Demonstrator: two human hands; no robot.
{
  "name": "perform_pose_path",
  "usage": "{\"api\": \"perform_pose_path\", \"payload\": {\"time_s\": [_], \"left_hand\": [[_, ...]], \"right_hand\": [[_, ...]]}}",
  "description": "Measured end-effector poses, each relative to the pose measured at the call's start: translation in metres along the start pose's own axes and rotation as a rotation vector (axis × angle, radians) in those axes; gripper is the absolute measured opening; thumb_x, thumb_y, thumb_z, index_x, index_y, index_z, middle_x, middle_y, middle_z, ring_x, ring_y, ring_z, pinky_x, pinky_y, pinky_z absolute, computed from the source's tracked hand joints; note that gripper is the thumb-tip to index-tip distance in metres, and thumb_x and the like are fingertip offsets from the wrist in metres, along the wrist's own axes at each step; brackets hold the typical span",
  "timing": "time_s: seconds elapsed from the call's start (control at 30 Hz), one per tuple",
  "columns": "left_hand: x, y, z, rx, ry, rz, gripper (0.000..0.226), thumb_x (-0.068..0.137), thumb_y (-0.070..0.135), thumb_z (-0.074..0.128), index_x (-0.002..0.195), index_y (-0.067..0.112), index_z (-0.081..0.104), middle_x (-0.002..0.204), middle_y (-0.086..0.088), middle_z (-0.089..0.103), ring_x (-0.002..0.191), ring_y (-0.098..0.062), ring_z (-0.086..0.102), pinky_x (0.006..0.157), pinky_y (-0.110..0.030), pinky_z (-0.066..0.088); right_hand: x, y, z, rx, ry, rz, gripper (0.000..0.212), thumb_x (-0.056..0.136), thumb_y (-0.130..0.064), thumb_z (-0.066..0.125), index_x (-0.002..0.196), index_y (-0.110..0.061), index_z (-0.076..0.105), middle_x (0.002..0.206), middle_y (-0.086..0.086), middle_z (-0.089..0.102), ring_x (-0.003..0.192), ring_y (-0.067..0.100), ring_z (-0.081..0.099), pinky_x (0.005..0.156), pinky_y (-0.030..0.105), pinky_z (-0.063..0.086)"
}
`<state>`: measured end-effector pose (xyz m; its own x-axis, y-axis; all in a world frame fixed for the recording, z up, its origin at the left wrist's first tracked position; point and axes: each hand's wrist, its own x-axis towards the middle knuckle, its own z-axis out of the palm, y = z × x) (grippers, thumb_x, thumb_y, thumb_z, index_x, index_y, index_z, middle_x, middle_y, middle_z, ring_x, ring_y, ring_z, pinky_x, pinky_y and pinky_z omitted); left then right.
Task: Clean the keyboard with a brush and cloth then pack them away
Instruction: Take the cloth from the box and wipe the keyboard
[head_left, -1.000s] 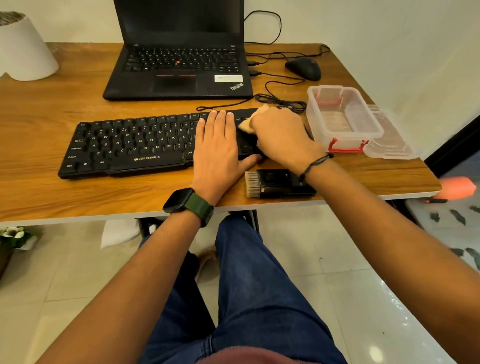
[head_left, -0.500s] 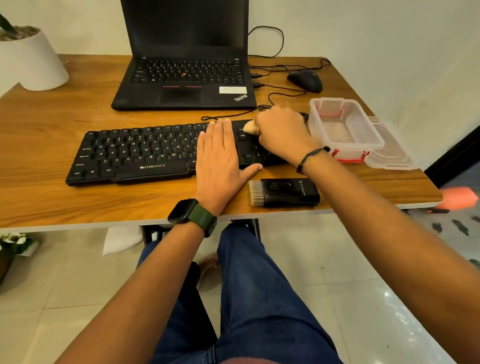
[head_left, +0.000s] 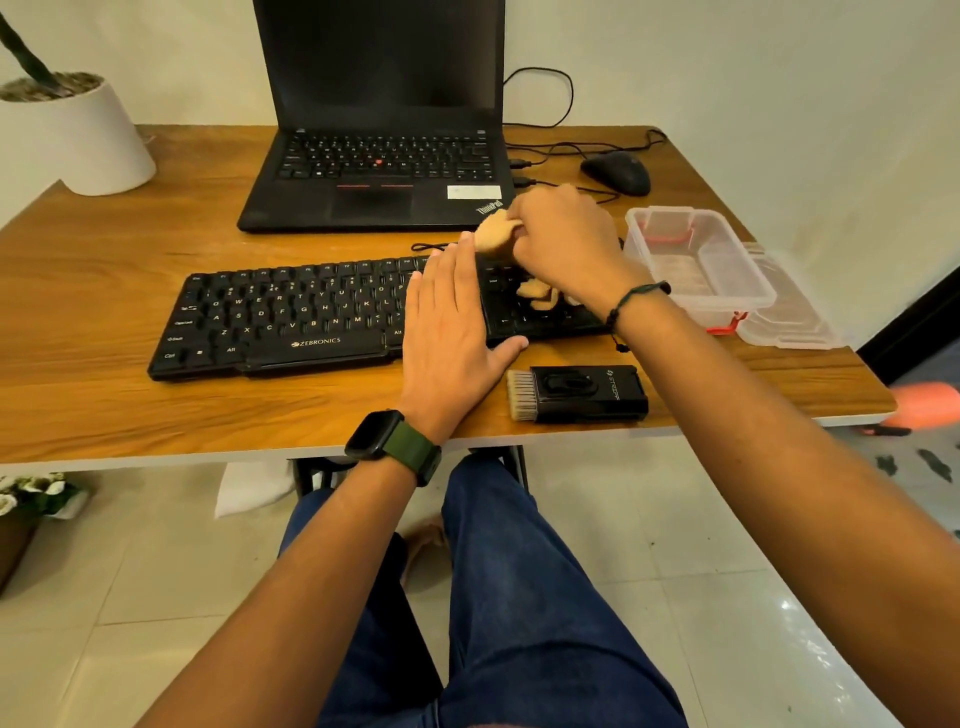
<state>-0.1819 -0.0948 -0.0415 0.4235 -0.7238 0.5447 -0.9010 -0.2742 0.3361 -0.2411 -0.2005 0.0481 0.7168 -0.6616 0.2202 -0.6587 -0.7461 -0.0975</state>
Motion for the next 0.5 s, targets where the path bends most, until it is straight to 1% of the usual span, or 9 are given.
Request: {"api": "perform_pose_path", "payload": {"time_s": [0.07,0.17,0.23,0.33,0.4,0.5], "left_hand": [[-0.001,-0.001,0.000,-0.018,-0.001,-0.006,0.105,0.071,0.043,0.073,0.145,0.002,0.011,0.147,-0.018,0.030,0.138,-0.031,0.024,0.113,-0.039,0.012],[-0.002,-0.005,0.000,-0.029,0.010,-0.035,0.104,0.071,0.043,0.073,0.144,0.000,0.014,0.145,-0.019,0.032,0.137,-0.032,0.027,0.113,-0.044,0.018],[-0.003,-0.006,-0.001,-0.053,0.010,-0.062,0.106,0.070,0.044,0.074,0.144,-0.001,0.012,0.146,-0.019,0.031,0.137,-0.031,0.026,0.114,-0.044,0.020],[-0.004,-0.009,-0.008,-0.087,0.002,-0.096,0.107,0.069,0.038,0.076,0.145,0.000,0.010,0.147,-0.019,0.029,0.138,-0.031,0.024,0.115,-0.042,0.019],[-0.008,-0.013,-0.016,-0.087,0.025,-0.092,0.096,0.073,0.029,0.074,0.144,0.000,0.015,0.146,-0.019,0.030,0.138,-0.031,0.024,0.115,-0.042,0.020],[-0.014,-0.028,-0.034,-0.101,0.087,-0.046,0.072,0.080,0.016,0.067,0.140,0.000,0.031,0.142,-0.020,0.037,0.135,-0.033,0.030,0.112,-0.037,0.020]], "right_hand": [[-0.003,-0.007,0.008,-0.062,-0.030,-0.003,0.030,0.091,-0.020,0.049,0.118,-0.009,0.056,0.115,0.014,0.059,0.105,0.030,0.057,0.075,0.036,0.046],[-0.013,-0.026,0.021,-0.050,-0.057,-0.132,0.024,0.090,-0.017,0.048,0.108,-0.008,0.060,0.108,0.014,0.062,0.099,0.032,0.059,0.072,0.037,0.046],[-0.011,-0.033,0.022,0.043,-0.071,-0.180,0.021,0.089,-0.015,0.045,0.098,-0.009,0.062,0.101,0.013,0.063,0.094,0.031,0.060,0.066,0.034,0.042],[-0.002,-0.036,0.011,0.282,-0.164,-0.183,0.022,0.088,-0.010,0.044,0.087,-0.005,0.066,0.090,0.013,0.064,0.089,0.027,0.059,0.069,0.034,0.044],[0.002,-0.036,0.004,0.363,-0.228,-0.221,0.021,0.089,-0.010,0.048,0.089,-0.005,0.068,0.090,0.012,0.066,0.088,0.023,0.059,0.074,0.034,0.047],[0.002,-0.038,-0.003,0.389,-0.296,-0.347,0.018,0.090,-0.017,0.053,0.097,-0.009,0.069,0.096,0.007,0.066,0.091,0.018,0.060,0.079,0.033,0.049]]}}
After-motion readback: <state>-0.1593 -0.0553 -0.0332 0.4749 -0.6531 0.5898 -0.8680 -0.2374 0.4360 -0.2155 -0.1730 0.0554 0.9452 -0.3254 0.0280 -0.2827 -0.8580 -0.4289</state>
